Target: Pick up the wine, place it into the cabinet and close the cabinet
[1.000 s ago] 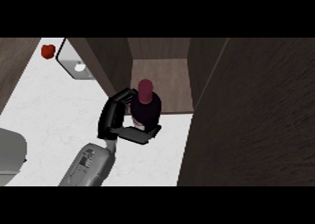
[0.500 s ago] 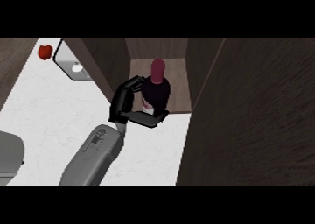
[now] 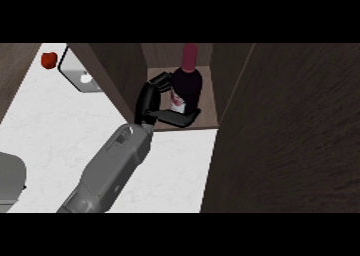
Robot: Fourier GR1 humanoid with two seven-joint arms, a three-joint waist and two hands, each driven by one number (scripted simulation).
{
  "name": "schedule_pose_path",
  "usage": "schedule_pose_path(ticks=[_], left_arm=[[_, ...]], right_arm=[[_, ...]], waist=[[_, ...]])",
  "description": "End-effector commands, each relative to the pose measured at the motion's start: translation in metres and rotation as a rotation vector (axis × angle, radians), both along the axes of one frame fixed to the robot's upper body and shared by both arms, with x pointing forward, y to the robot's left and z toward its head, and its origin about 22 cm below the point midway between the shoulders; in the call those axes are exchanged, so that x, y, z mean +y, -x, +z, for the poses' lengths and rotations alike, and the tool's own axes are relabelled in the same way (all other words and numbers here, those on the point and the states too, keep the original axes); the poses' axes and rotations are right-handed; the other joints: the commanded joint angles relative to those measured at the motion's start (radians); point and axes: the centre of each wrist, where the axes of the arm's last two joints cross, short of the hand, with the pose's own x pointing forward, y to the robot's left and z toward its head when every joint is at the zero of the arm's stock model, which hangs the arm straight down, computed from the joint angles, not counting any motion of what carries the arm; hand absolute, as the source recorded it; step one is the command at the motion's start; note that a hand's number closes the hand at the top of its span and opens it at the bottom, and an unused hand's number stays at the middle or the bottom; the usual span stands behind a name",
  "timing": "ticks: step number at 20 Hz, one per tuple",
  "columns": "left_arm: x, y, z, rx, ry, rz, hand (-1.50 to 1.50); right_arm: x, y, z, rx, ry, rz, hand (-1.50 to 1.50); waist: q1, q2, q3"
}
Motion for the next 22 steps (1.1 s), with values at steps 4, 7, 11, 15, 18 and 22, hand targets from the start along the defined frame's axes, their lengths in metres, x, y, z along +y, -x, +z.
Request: schedule_pose_path(ticks=[4, 7, 11, 15, 18, 22], left_arm=[[-0.006, -0.021, 0.005, 0.022, -0.102, 0.029, 1.5], [-0.004, -0.024, -0.001, 0.062, -0.174, 0.081, 1.5], [-0.002, -0.031, 0.004, 0.1, -0.129, 0.126, 1.5], [0.006, -0.035, 0.0, 0.122, -0.085, 0.145, 1.5], [0.005, -0.039, 0.006, 0.142, -0.062, 0.151, 1.5], [0.015, -0.053, 0.025, 0.125, -0.097, 0.188, 1.5]], right_arm=[[-0.008, 0.031, 0.031, 0.0, -0.095, 0.078, -1.5], [-0.004, 0.022, 0.025, -0.025, -0.101, 0.076, -1.5], [-0.006, 0.029, 0.024, -0.004, -0.121, 0.095, -1.5], [-0.007, 0.031, 0.02, 0.018, -0.103, 0.089, -1.5], [-0.005, 0.028, 0.019, -0.006, -0.101, 0.095, -1.5], [-0.007, 0.025, 0.021, -0.002, -0.106, 0.092, -1.5]], waist=[[-0.021, 0.004, 0.0], [-0.035, 0.012, 0.0], [-0.053, 0.012, 0.001], [-0.042, 0.014, 0.0], [-0.041, 0.016, -0.001], [-0.047, 0.022, 0.0]])
